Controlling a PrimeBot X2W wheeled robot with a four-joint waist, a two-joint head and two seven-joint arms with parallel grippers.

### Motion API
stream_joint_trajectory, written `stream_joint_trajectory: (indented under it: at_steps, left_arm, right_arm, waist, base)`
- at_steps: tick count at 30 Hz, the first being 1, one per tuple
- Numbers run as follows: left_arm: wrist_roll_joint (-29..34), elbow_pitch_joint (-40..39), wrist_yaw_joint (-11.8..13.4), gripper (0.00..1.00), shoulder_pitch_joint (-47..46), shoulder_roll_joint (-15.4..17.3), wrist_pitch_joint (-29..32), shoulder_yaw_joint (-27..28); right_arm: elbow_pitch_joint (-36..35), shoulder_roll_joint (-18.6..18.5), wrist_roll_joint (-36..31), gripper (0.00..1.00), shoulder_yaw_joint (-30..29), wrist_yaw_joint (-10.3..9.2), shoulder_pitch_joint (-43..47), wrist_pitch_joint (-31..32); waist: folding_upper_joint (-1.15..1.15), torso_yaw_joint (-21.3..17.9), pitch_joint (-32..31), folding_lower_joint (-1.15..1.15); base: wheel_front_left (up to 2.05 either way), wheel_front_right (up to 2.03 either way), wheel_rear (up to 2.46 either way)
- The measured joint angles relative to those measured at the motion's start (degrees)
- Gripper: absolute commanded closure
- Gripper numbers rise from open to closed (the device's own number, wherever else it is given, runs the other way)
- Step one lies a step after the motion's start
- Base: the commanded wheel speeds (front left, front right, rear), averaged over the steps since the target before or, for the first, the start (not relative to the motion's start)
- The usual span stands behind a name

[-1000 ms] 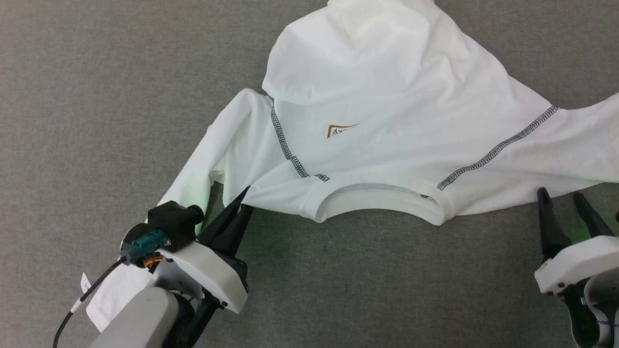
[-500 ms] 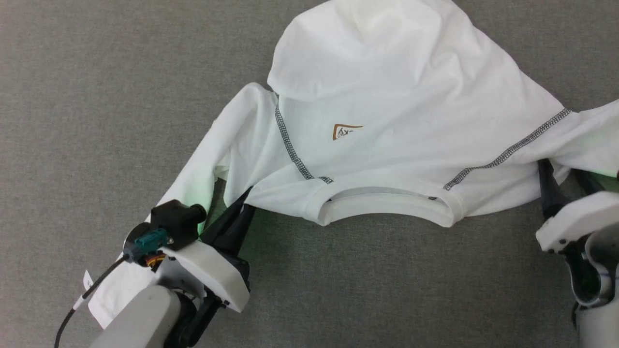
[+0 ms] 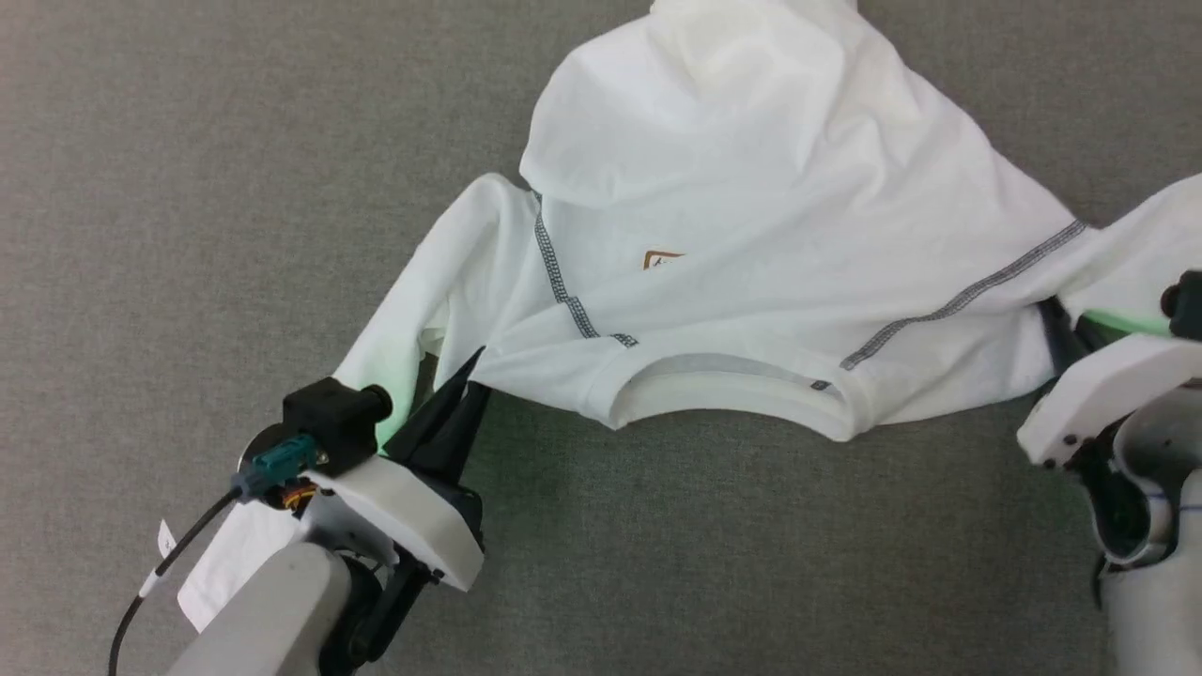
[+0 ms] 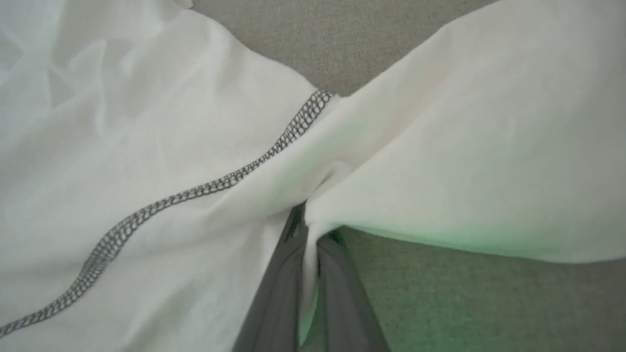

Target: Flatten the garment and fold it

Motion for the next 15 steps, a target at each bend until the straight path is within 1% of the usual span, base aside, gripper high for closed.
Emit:
stream_joint_trajectory:
  at_steps: [5, 9, 11, 15]
  left_arm:
    - [-0.52, -1.16, 0.81, 1.0, 0.62, -0.43, -3.34, 1.76]
    - [-3.09, -4.24, 1.65, 1.0, 1.63, -1.74, -6.39, 4.53]
    - [-3.64, -6.03, 2.11, 1.0, 1.73, -1.89, -7.15, 5.76]
    - [-4.52, -9.43, 2.6, 1.0, 0.74, -1.62, -6.75, 7.73]
  right_arm:
    - [-2.37, 0.75, 4.97, 1.0, 1.57, 0.0, 3.48, -3.89]
    - [-5.75, 0.76, 7.91, 1.0, 2.52, 0.0, 4.47, -7.12]
    - [-7.73, 0.75, 9.01, 1.0, 2.96, 0.0, 4.52, -8.33]
    - [-12.37, 0.75, 9.98, 1.0, 4.54, 0.0, 3.92, -9.47]
  waist:
    - [0.0, -0.51, -3.06, -0.01]
    - [0.0, -1.13, -5.68, -0.02]
    - [0.0, -1.49, -6.94, -0.02]
    - [0.0, -2.29, -9.3, -0.02]
  base:
    - [0.0, 0.0, 0.0]
    - [0.0, 0.0, 0.0]
    - [0.0, 0.0, 0.0]
    - [0.0, 0.0, 0.0]
